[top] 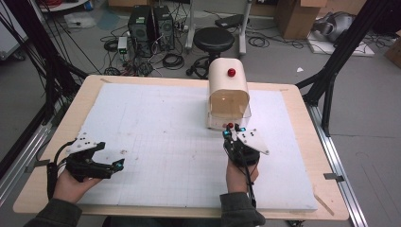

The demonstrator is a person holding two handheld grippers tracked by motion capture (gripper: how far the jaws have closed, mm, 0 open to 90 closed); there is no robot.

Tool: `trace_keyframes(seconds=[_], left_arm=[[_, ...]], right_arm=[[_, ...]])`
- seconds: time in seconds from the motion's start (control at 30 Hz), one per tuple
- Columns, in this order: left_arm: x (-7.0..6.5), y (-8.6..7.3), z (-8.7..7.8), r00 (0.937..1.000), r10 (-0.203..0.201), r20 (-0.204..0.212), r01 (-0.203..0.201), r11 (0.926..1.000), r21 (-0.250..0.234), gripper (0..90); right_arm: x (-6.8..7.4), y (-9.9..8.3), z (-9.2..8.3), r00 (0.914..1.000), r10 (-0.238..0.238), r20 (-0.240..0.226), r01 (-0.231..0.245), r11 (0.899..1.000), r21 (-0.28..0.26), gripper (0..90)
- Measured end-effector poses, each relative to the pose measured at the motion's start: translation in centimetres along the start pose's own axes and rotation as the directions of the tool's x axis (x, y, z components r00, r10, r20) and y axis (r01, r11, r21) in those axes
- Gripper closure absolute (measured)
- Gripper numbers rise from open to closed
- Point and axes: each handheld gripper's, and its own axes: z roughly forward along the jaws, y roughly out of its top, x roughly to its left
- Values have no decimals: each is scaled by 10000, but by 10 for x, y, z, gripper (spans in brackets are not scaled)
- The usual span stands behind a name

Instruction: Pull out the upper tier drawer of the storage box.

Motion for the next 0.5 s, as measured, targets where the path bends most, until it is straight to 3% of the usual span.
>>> trace_keyframes(seconds=[0.33, 0.5], left_arm=[[0, 1, 1, 9999, -107, 96, 107, 9999, 30, 18], [0, 1, 1, 9998, -182, 117, 182, 9998, -35, 18]], right_arm=[[-13, -2, -8, 9969, 195, -761, -182, 9997, 180, 544], [-17, 1, -11, 9903, 228, -1373, -173, 9990, 413, 427]])
